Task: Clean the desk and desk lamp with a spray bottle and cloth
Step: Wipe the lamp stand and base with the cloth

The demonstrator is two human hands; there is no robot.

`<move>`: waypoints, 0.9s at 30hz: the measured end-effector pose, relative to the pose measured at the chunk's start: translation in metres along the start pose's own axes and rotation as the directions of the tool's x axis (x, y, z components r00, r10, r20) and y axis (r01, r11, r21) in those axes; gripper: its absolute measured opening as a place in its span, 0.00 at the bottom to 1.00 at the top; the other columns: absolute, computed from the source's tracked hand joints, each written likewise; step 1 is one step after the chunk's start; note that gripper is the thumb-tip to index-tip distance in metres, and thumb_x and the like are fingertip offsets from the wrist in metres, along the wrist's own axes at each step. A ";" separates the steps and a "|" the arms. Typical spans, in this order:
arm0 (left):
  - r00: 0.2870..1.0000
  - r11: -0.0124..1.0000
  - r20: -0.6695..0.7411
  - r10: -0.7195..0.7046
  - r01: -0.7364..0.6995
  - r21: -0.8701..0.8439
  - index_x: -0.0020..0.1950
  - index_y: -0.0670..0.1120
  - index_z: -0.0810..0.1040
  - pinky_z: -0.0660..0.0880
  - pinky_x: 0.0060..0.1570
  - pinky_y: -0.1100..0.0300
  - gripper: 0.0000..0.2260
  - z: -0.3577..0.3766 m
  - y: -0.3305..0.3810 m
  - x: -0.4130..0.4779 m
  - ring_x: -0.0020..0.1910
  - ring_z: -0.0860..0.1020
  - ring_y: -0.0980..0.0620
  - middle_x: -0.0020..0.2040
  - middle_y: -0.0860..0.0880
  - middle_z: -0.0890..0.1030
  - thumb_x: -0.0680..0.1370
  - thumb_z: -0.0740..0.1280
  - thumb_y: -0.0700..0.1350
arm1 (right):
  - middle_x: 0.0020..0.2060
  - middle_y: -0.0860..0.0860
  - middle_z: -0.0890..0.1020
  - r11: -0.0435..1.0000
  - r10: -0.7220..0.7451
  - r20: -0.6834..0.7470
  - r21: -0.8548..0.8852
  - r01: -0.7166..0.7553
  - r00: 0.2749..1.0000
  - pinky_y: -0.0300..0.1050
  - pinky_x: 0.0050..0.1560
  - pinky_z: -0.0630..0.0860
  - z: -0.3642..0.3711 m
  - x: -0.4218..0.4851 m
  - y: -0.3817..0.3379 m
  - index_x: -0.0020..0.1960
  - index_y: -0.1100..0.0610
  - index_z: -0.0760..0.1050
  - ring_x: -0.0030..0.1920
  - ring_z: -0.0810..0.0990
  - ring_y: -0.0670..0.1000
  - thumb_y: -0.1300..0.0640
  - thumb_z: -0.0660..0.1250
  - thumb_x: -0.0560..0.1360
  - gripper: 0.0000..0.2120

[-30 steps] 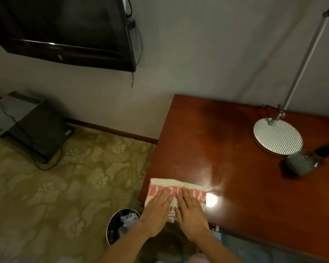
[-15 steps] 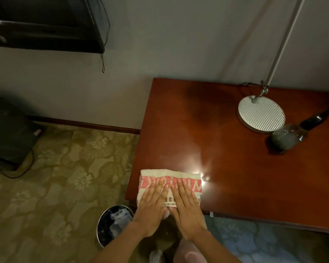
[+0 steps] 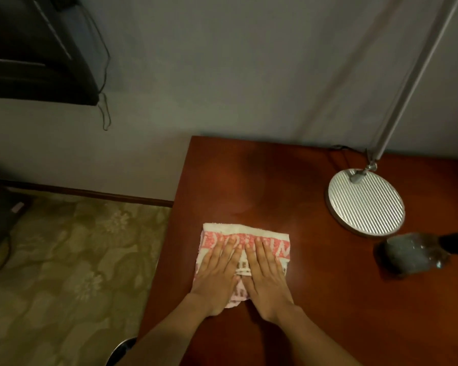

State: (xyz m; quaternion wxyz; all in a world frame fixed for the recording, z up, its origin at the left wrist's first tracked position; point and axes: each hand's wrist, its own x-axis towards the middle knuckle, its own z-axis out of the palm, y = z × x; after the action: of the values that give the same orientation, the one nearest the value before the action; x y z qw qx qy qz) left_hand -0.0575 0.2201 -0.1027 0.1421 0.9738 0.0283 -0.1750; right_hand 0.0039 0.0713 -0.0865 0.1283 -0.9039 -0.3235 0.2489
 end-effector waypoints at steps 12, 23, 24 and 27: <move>0.997 0.998 -0.058 -0.058 0.059 0.016 0.75 0.50 0.31 0.33 0.71 0.52 0.29 -0.115 -0.051 0.246 0.74 0.29 0.48 0.75 0.53 0.29 0.83 0.48 0.52 | 0.75 0.48 0.31 0.996 -0.015 -0.112 -0.094 0.004 0.994 0.46 0.71 0.29 -0.122 0.241 0.076 0.75 0.51 0.29 0.73 0.28 0.48 0.39 0.29 0.70 0.36; 0.987 0.992 -0.110 -0.118 0.121 0.019 0.77 0.53 0.34 0.40 0.76 0.51 0.27 -0.139 -0.139 0.259 0.76 0.32 0.53 0.77 0.55 0.33 0.83 0.46 0.54 | 0.78 0.52 0.39 0.989 -0.117 -0.130 -0.103 0.104 0.985 0.52 0.74 0.34 -0.127 0.318 0.016 0.78 0.52 0.40 0.77 0.35 0.53 0.46 0.46 0.82 0.29; 0.985 0.991 -0.112 -0.131 0.134 0.026 0.76 0.53 0.32 0.40 0.76 0.51 0.27 -0.137 -0.151 0.251 0.75 0.32 0.53 0.77 0.55 0.33 0.82 0.44 0.55 | 0.77 0.52 0.37 0.988 -0.132 -0.115 -0.097 0.121 0.985 0.52 0.74 0.34 -0.122 0.319 0.004 0.78 0.52 0.39 0.76 0.34 0.53 0.46 0.46 0.82 0.29; 0.973 0.981 -0.135 -0.188 0.194 0.031 0.74 0.51 0.30 0.41 0.76 0.51 0.28 -0.128 -0.177 0.226 0.76 0.33 0.52 0.77 0.54 0.33 0.80 0.40 0.59 | 0.76 0.51 0.34 0.983 -0.167 -0.072 -0.094 0.160 0.983 0.51 0.74 0.32 -0.108 0.319 -0.026 0.77 0.51 0.36 0.75 0.30 0.51 0.46 0.44 0.82 0.28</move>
State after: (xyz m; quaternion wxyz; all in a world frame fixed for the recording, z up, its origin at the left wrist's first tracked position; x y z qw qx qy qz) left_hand 0.1787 0.4277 -0.1142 0.1009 0.9789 0.1272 -0.1240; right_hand 0.2601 0.2907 -0.1024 0.1212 -0.8881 -0.4021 0.1866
